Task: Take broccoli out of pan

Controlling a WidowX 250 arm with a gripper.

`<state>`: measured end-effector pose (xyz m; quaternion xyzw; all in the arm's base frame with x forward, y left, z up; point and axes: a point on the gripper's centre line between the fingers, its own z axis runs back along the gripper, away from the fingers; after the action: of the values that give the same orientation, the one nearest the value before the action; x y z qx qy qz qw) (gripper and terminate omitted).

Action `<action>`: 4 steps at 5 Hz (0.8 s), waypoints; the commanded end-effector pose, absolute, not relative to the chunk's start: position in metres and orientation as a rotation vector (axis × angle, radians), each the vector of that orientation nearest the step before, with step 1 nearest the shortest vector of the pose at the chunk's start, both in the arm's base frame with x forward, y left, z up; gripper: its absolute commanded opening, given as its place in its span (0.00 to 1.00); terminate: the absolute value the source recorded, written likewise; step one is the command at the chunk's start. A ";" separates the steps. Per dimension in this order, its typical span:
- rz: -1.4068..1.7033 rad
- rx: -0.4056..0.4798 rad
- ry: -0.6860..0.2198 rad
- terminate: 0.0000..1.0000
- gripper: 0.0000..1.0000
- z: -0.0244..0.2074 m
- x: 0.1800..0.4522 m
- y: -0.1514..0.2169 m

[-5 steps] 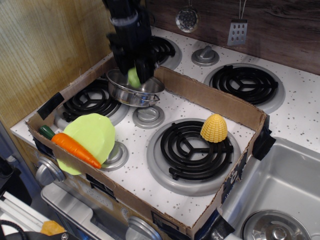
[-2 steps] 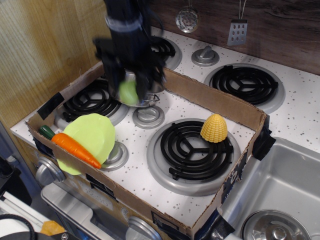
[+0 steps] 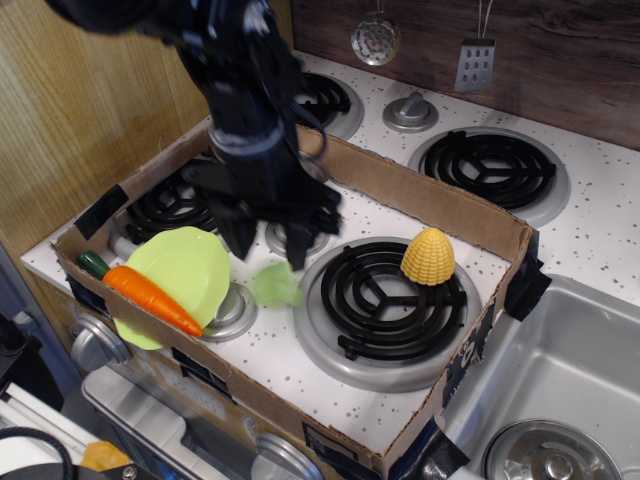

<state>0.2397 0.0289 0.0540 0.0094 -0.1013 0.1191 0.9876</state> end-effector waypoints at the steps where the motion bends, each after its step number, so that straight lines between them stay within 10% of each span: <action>1: 0.305 0.009 -0.271 0.00 0.00 0.052 0.246 0.013; 2: 0.278 0.003 -0.268 0.00 0.00 0.054 0.249 0.018; 3: 0.254 0.032 -0.267 0.00 1.00 0.062 0.252 0.021; 4: 0.209 0.075 -0.252 0.00 1.00 0.074 0.258 0.027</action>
<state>0.2456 0.0322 0.0612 0.0351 -0.1047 0.1030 0.9885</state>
